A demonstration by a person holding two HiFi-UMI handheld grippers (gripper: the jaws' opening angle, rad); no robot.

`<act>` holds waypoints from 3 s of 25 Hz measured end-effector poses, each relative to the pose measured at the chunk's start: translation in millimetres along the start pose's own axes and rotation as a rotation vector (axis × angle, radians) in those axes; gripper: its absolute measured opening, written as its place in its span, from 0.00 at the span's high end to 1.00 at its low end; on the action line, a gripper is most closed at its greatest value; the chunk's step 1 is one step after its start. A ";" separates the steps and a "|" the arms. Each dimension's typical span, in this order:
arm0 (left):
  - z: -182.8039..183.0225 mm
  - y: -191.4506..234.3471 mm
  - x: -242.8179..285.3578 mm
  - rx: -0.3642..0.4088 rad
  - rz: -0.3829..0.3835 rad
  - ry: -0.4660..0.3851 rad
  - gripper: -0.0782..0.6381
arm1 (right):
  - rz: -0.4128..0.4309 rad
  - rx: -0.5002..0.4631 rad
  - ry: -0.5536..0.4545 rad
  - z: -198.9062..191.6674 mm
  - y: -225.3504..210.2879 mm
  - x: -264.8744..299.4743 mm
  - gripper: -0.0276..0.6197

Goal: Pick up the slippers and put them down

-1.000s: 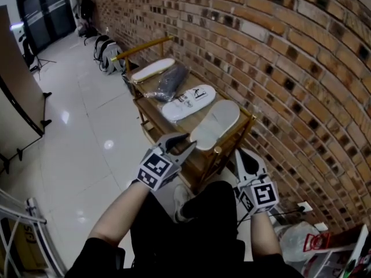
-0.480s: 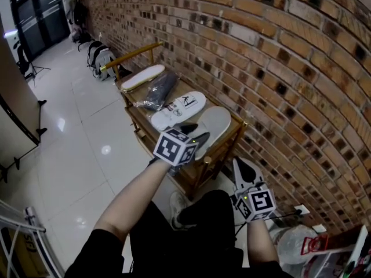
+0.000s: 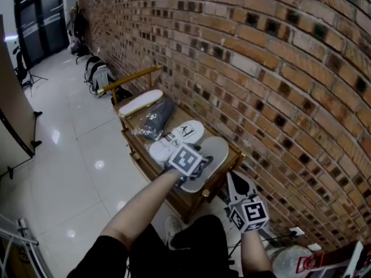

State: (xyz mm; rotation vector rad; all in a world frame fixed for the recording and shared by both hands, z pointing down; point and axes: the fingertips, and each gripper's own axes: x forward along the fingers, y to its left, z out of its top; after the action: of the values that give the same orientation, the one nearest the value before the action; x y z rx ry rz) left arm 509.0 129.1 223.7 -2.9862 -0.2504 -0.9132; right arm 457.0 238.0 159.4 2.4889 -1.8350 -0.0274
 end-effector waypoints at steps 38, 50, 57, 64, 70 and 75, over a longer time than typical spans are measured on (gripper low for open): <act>40.9 4.2 -43.3 0.017 0.057 -0.088 0.87 | 0.003 -0.008 -0.042 17.7 8.6 -5.3 0.94; 25.5 18.6 -143.7 0.036 0.230 -0.145 0.87 | 0.148 -0.064 -0.110 55.5 87.3 9.7 0.94; -18.2 36.9 -226.2 -0.037 0.347 -0.166 0.87 | 0.279 -0.084 -0.135 72.7 164.9 30.7 0.94; -103.3 75.3 -329.5 -0.159 0.530 -0.155 0.87 | 0.468 -0.088 -0.151 75.0 274.4 56.8 0.94; -160.1 101.0 -391.1 -0.255 0.654 -0.159 0.87 | 0.597 -0.086 -0.151 70.1 345.9 78.0 0.94; -216.2 115.6 -444.8 -0.333 0.788 -0.168 0.87 | 0.696 -0.077 -0.148 60.6 402.9 91.9 0.94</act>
State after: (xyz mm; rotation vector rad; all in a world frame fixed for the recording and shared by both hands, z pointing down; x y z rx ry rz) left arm 43.4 -63.5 160.1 -2.9726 1.0935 -0.6401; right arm 97.0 29.7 120.5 1.7132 -2.5892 -0.2503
